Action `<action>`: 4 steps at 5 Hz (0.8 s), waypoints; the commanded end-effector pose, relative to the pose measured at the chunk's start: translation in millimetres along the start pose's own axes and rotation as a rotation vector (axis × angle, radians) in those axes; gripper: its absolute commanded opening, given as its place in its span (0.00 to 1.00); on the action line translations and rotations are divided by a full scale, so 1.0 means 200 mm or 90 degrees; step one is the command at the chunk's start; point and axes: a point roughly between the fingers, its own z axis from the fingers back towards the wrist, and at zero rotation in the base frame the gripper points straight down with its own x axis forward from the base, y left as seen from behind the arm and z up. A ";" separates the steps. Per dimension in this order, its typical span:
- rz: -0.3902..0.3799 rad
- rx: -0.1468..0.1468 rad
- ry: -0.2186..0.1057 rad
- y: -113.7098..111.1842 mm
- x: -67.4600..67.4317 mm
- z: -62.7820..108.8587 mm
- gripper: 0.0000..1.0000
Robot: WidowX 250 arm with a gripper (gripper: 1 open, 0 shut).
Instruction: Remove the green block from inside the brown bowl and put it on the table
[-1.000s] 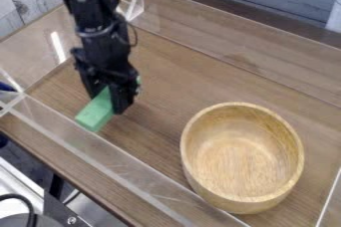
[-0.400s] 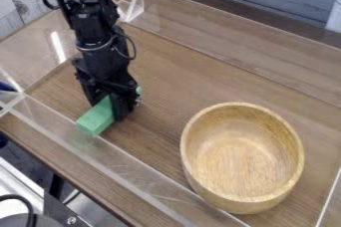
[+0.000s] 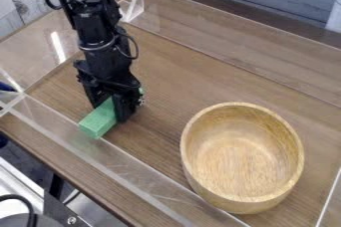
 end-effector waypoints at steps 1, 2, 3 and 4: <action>0.008 0.003 -0.014 0.00 0.04 0.04 0.00; 0.013 -0.003 -0.011 -0.01 0.04 0.04 0.00; 0.016 -0.007 -0.008 -0.01 0.05 0.05 0.00; 0.019 -0.010 -0.005 -0.02 0.05 0.05 0.00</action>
